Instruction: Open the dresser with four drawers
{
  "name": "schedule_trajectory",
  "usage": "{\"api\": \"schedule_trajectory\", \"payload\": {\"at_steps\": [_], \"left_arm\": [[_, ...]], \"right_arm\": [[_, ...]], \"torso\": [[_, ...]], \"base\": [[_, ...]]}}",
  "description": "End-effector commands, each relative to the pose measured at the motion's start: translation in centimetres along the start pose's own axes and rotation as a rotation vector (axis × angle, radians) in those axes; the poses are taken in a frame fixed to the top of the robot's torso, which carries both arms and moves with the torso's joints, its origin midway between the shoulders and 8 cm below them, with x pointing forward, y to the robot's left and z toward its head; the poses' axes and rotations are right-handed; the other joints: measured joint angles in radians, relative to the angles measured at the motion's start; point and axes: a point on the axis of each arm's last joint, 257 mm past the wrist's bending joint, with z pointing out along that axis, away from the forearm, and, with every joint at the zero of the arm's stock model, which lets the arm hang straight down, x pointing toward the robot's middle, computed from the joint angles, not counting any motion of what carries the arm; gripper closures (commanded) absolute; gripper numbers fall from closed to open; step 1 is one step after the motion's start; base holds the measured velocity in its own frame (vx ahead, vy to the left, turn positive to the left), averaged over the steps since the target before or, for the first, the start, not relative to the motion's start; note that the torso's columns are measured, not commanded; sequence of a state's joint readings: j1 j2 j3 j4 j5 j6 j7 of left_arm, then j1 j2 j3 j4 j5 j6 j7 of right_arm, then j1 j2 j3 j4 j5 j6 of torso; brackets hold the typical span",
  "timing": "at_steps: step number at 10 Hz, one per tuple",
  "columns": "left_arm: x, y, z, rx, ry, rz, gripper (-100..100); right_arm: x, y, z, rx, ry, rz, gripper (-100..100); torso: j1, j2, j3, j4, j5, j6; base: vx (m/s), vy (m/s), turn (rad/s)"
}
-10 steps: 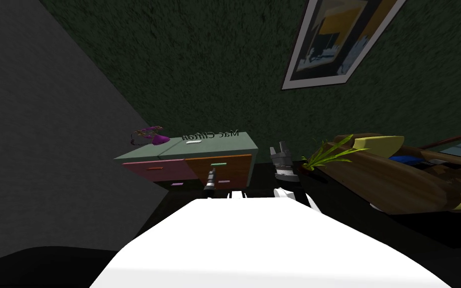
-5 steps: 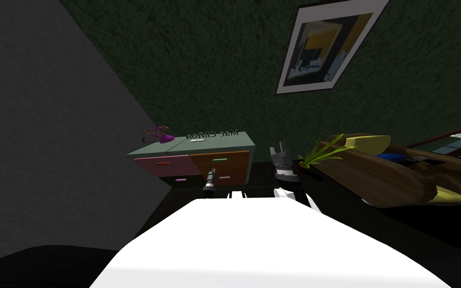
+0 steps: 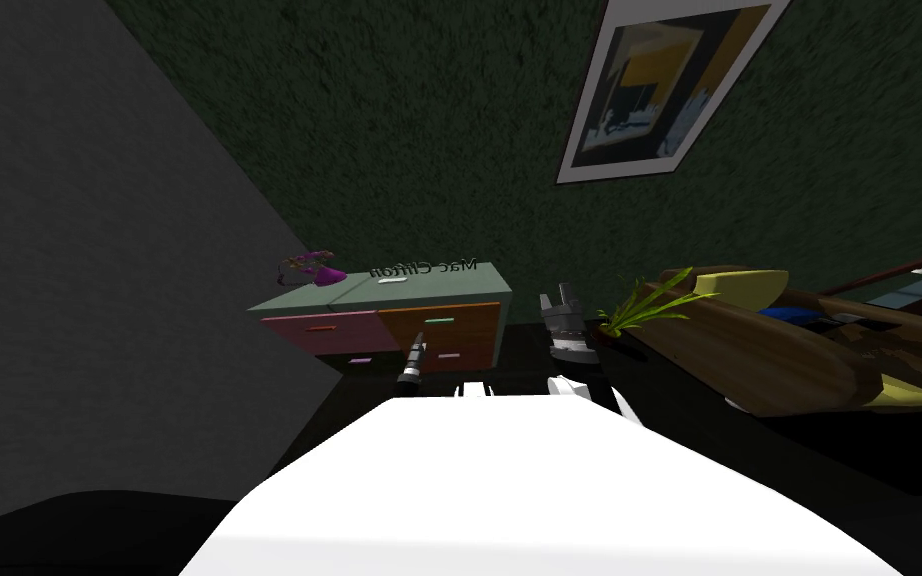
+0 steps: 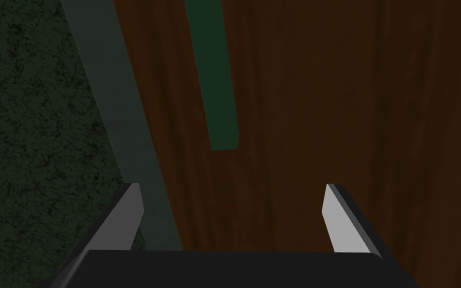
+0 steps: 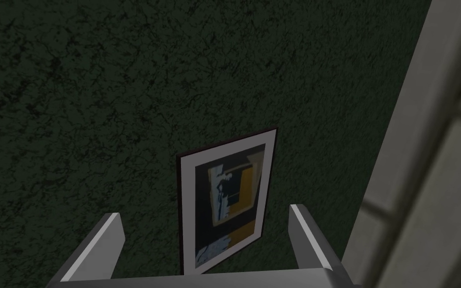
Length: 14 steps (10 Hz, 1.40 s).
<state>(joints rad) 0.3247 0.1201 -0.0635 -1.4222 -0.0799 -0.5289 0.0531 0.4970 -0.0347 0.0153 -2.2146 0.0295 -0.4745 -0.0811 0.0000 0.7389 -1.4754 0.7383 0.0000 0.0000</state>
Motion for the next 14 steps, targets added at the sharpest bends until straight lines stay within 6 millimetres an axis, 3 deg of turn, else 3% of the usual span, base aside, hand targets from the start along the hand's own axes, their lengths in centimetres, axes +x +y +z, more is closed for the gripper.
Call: {"api": "schedule_trajectory", "payload": {"at_steps": [1,2,8,11,12,14], "left_arm": [[-0.5,0.2,0.6,-0.012,-0.001,0.008,-100],[-1.2,0.3,0.7,-0.018,0.006,0.031,-100],[2.6,-1.0,1.7,0.005,-0.049,-0.114,-100],[2.4,-1.3,2.0,0.006,-0.046,-0.103,-100],[2.4,-1.3,2.0,0.005,-0.047,-0.103,100],[2.4,-1.6,1.7,0.008,-0.044,-0.103,100]], "right_arm": [[0.0,0.0,0.0,0.000,0.000,0.000,0],[0.0,0.0,0.0,0.000,0.000,0.000,0],[0.0,0.0,0.0,0.000,0.000,0.000,0],[0.0,0.0,0.0,0.000,0.000,0.000,0],[0.0,0.0,0.0,0.000,0.000,0.000,0],[0.0,0.0,0.0,0.000,0.000,0.000,0]], "torso": [[0.000,-0.001,0.000,0.000,0.000,0.000],[0.000,-0.005,-0.003,-0.001,0.000,0.000],[0.000,0.003,0.002,0.001,0.000,0.000],[-0.001,-0.005,-0.003,-0.001,0.000,0.000],[0.000,-0.003,-0.002,-0.001,0.000,0.000],[0.001,0.004,0.003,-0.002,0.002,0.000]], "base": [[0.106,0.004,-0.011],[0.154,0.022,-0.014],[0.060,0.003,-0.002],[0.039,-0.011,-0.006],[0.006,-0.002,0.001],[-0.121,-0.003,0.013]]}}
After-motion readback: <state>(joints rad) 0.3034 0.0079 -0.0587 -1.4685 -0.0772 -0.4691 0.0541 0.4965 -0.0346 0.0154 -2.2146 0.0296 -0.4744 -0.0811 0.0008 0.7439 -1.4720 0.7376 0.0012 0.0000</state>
